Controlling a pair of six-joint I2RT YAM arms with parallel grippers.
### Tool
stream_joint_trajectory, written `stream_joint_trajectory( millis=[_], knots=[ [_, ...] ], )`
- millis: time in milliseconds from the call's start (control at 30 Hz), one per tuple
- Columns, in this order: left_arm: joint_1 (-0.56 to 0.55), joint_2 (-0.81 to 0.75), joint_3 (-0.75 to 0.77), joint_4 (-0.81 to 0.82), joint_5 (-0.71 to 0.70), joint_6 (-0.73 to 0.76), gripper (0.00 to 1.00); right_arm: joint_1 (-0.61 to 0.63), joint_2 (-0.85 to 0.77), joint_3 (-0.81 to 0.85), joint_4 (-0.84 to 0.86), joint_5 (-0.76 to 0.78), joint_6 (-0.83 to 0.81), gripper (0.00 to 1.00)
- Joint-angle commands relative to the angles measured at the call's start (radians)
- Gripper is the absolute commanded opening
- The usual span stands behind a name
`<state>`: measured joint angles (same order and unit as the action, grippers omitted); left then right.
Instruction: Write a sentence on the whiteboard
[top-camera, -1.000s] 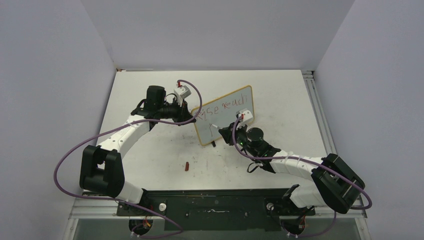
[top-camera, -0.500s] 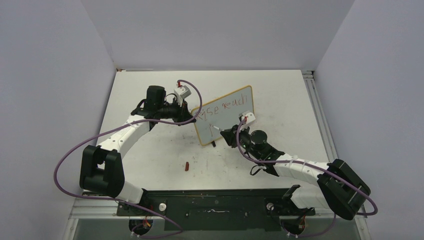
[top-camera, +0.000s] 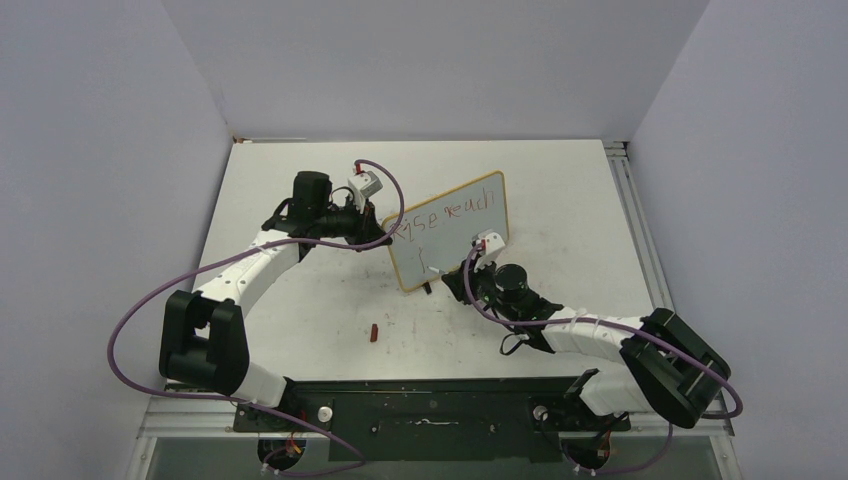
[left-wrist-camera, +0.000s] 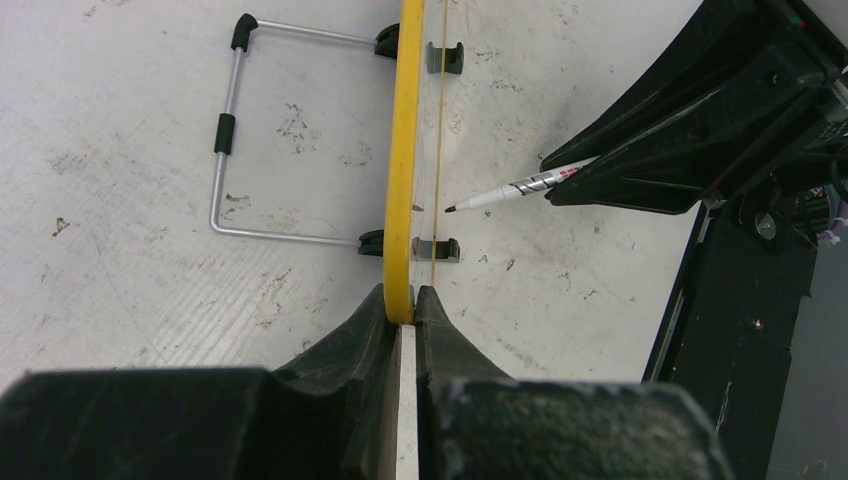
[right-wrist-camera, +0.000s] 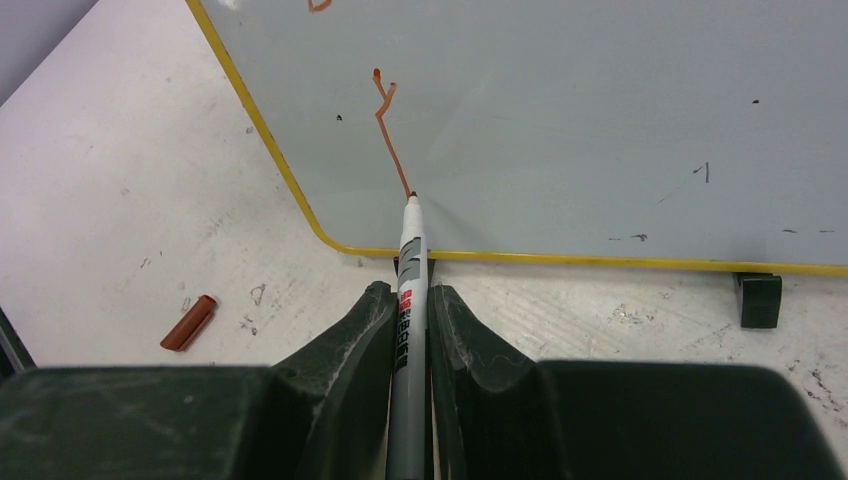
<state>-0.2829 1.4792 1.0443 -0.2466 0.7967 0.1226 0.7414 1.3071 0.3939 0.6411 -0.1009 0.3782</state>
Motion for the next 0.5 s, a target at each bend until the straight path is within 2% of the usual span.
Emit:
stream_joint_trajectory(
  millis=[0, 467],
  knots=[
    [-0.012, -0.019, 0.023, -0.032, 0.002, 0.036, 0.00, 0.004, 0.021, 0.045, 0.064, -0.022, -0.007, 0.05],
    [-0.012, -0.017, 0.023, -0.034, 0.001, 0.037, 0.00, 0.003, 0.069, 0.081, 0.090, -0.009, -0.013, 0.05]
  ],
)
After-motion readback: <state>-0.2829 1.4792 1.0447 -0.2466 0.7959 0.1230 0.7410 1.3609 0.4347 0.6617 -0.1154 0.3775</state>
